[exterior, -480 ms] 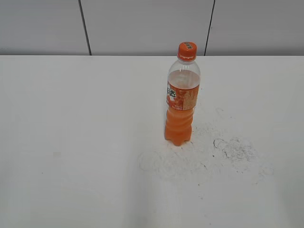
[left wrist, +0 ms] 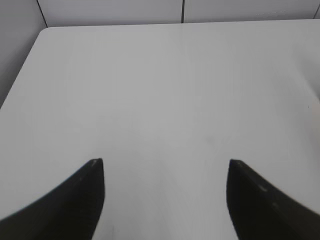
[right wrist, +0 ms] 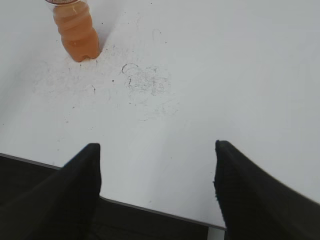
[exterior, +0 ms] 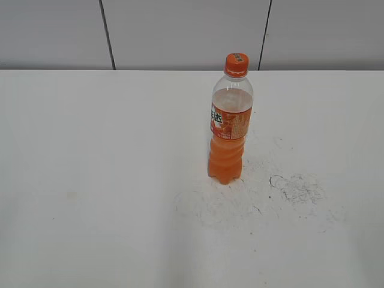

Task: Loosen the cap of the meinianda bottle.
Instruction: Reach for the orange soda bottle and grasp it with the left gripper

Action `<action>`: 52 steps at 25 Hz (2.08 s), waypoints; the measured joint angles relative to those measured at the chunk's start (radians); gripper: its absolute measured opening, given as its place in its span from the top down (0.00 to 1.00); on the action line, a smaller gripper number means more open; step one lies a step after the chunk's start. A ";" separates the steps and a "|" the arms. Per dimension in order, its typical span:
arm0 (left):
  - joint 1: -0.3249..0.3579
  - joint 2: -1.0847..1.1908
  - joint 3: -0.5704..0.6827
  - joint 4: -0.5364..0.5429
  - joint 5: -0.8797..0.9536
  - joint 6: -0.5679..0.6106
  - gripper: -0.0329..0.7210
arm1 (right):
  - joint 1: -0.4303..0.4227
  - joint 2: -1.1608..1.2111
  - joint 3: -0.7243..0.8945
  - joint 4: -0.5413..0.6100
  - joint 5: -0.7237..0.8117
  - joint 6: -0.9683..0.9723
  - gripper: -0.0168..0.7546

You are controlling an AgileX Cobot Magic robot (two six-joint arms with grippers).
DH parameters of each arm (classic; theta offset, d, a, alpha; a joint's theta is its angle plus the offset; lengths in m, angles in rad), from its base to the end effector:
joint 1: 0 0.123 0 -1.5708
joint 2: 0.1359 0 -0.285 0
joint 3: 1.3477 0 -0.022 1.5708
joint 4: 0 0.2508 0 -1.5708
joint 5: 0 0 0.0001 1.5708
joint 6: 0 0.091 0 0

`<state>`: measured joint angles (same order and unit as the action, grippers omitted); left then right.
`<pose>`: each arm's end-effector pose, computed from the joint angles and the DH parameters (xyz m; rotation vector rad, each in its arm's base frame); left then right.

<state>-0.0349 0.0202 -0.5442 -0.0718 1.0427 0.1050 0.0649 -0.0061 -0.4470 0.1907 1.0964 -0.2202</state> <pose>-0.0065 -0.0054 0.2913 0.1434 1.9954 -0.0403 -0.0034 0.0152 0.2609 -0.3078 2.0913 0.1393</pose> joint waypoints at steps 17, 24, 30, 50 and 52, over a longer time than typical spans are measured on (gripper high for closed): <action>-0.108 0.479 0.061 -0.039 -0.817 0.078 0.18 | 0.000 0.000 0.000 0.000 0.000 0.000 0.30; -0.211 0.715 0.159 -0.051 -1.180 0.078 0.19 | 0.000 0.000 0.000 0.000 0.000 0.000 0.30; -0.259 1.002 0.162 -0.042 -1.407 0.078 0.21 | 0.000 0.000 0.000 0.000 0.000 0.000 0.30; -0.267 1.891 -0.081 0.686 -1.958 -0.333 0.21 | 0.000 0.000 0.000 0.000 0.000 0.000 0.30; -0.267 1.939 -0.151 0.793 -1.954 -0.378 0.21 | 0.000 0.000 0.000 0.000 0.000 0.000 0.30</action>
<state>-0.3018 1.9588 -0.6948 0.7211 -0.9118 -0.2725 0.0649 -0.0061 -0.4470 0.1907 1.0964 -0.2202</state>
